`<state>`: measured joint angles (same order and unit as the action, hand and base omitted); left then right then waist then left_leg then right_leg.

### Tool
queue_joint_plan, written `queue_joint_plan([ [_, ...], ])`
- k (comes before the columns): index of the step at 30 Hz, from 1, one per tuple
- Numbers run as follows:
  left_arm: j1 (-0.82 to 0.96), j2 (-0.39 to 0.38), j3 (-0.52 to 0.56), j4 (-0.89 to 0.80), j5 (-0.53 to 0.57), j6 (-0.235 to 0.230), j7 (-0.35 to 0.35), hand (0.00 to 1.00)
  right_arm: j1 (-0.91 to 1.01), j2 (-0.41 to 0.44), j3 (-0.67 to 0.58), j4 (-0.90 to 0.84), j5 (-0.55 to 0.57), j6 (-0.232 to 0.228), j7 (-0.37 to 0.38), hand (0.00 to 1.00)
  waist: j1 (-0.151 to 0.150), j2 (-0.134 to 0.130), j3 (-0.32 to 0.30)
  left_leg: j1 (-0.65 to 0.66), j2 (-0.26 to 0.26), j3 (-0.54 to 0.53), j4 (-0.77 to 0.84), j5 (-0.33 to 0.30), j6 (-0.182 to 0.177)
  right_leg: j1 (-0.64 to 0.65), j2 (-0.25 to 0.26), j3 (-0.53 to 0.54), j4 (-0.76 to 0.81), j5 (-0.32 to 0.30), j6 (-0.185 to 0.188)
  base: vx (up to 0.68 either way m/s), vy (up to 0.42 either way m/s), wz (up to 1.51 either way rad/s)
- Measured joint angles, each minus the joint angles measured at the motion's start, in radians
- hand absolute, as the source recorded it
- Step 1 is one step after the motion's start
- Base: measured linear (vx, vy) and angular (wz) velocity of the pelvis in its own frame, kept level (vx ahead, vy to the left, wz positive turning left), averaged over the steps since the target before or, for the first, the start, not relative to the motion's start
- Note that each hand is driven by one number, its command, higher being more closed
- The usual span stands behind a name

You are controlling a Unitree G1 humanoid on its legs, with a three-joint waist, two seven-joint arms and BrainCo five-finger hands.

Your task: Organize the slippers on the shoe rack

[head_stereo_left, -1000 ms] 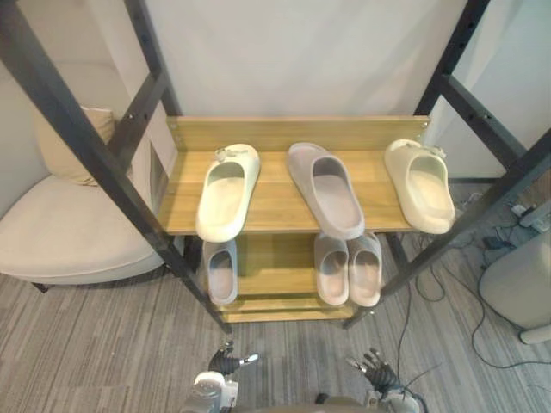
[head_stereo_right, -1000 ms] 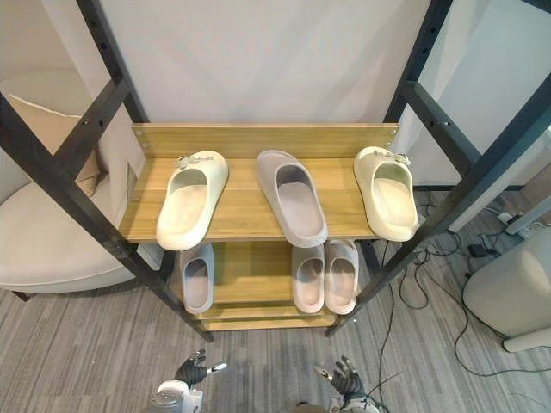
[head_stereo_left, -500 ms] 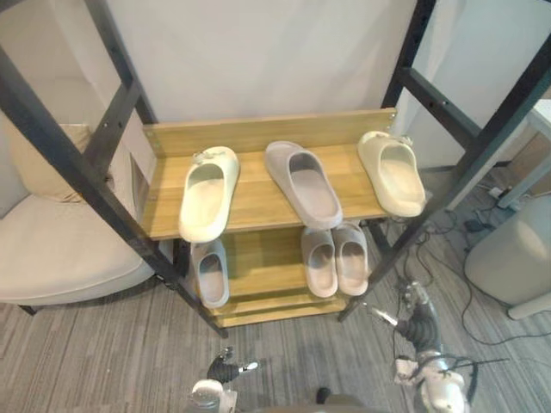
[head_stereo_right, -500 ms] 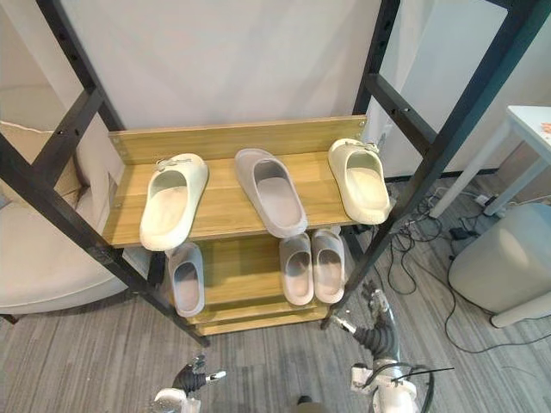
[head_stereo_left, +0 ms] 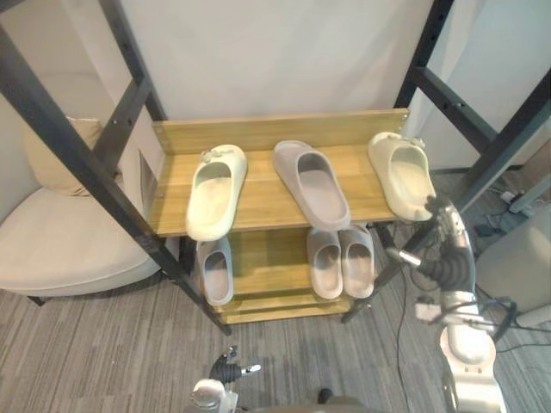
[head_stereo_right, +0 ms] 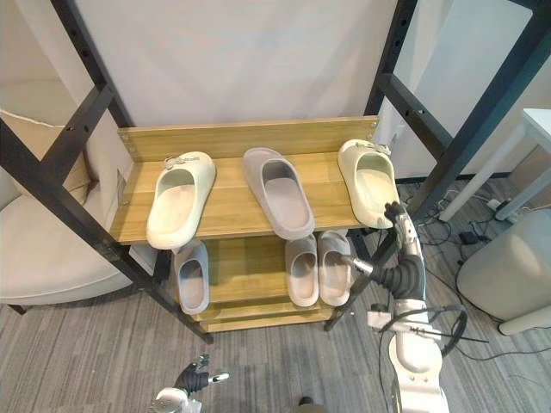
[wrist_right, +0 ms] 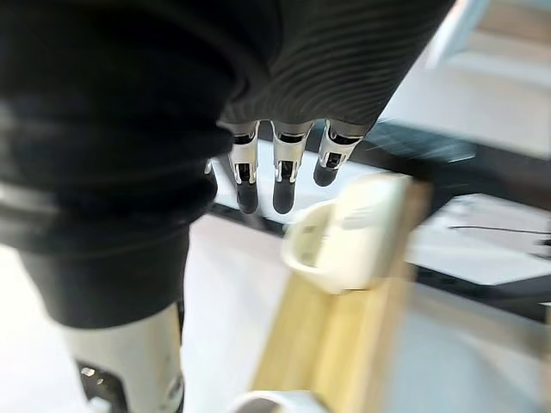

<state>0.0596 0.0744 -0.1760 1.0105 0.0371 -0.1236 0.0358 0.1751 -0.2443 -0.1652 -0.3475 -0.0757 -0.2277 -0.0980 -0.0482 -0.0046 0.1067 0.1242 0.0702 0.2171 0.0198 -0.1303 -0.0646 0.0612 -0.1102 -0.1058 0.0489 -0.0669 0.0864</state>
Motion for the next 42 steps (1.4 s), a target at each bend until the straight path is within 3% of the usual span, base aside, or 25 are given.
queue_joint_plan([
  [9, 0.0, 0.001, 0.0, -0.007, 0.0, 0.0, -0.003, 0.0, -0.177, -0.086, 0.001, 0.032, 0.039, -0.003, 0.0, 0.0, 0.006, -0.013, -0.006, -0.008, -0.017, -0.04, 0.001, 0.007, 0.009, 0.008, -0.013, -0.016, 0.0, -0.005, 0.004, 0.01, -0.002, 0.14],
  [19, 0.0, 0.002, -0.001, -0.009, -0.001, 0.0, -0.022, 0.0, -0.385, -0.202, 0.047, 0.313, 0.056, 0.014, -0.003, 0.0, 0.009, -0.031, -0.015, -0.017, -0.018, -0.065, -0.015, 0.028, 0.004, 0.007, -0.013, -0.043, -0.002, -0.005, 0.004, -0.01, -0.019, 0.08],
  [42, 0.001, 0.009, -0.009, -0.06, -0.039, -0.003, -0.02, 0.0, -0.757, -0.237, 0.207, 0.76, 0.077, 0.077, -0.021, 0.0, 0.047, -0.059, 0.02, -0.054, -0.03, -0.123, -0.085, 0.094, 0.012, -0.005, -0.017, -0.103, -0.053, 0.03, -0.007, -0.01, -0.01, 0.07],
])
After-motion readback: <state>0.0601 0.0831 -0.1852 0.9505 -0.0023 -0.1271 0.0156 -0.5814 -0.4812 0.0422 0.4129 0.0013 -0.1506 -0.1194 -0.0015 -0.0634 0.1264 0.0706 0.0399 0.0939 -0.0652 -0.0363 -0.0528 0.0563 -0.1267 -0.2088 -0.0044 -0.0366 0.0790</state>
